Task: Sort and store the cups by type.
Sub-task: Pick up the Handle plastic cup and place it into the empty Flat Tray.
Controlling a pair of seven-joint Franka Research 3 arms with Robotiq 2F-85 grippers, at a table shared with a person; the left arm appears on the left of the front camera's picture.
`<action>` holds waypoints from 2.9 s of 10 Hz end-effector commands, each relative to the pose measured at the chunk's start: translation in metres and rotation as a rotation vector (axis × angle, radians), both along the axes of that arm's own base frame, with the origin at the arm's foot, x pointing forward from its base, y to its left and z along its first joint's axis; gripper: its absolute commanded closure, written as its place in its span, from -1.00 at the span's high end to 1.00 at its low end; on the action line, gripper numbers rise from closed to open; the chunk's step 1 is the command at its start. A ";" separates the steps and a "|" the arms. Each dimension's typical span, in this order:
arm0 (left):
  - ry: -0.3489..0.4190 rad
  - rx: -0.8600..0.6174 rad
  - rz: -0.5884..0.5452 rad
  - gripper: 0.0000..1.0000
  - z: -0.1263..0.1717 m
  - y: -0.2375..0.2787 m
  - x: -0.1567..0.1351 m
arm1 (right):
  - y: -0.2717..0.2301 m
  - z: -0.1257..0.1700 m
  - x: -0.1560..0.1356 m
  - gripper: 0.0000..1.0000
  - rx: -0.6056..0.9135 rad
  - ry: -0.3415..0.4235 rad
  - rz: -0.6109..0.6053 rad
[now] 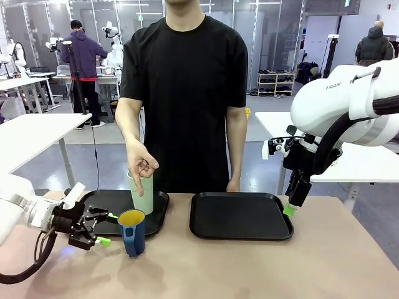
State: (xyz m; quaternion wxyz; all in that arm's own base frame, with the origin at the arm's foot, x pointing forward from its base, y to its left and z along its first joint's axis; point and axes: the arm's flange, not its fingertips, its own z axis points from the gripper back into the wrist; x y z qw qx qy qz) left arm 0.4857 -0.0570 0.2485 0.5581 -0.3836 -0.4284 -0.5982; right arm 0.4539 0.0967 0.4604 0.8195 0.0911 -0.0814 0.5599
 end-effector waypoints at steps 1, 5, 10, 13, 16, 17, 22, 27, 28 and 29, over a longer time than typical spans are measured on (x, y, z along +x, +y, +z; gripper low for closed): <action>-0.039 -0.043 0.002 1.00 -0.008 -0.010 0.005 | -0.001 0.002 -0.001 1.00 -0.006 0.005 -0.002; -0.034 -0.079 0.013 1.00 -0.016 -0.021 0.005 | -0.001 0.002 -0.001 1.00 -0.006 0.005 -0.002; -0.025 -0.097 -0.008 1.00 -0.024 -0.039 0.011 | -0.001 0.002 -0.001 1.00 -0.006 0.005 -0.002; -0.009 -0.096 -0.028 1.00 -0.027 -0.051 0.012 | -0.001 0.002 -0.001 1.00 -0.006 0.005 -0.002; -0.010 -0.104 -0.053 1.00 -0.029 -0.064 0.016 | -0.001 0.002 -0.001 1.00 -0.006 0.005 -0.002; -0.011 -0.106 -0.061 1.00 -0.031 -0.066 0.017 | -0.001 0.002 -0.001 1.00 -0.006 0.005 -0.002; -0.023 -0.154 -0.057 0.29 -0.033 -0.066 0.018 | -0.001 0.002 -0.001 1.00 -0.006 0.005 -0.002; 0.023 -0.109 -0.060 -0.42 -0.018 -0.067 0.022 | -0.001 0.002 -0.001 1.00 -0.006 0.005 -0.002; 0.023 -0.109 -0.060 -0.42 -0.018 -0.067 0.022 | -0.001 0.002 -0.001 1.00 -0.006 0.005 -0.002; 0.023 -0.109 -0.060 -0.42 -0.018 -0.067 0.022 | -0.001 0.002 -0.001 1.00 -0.006 0.005 -0.002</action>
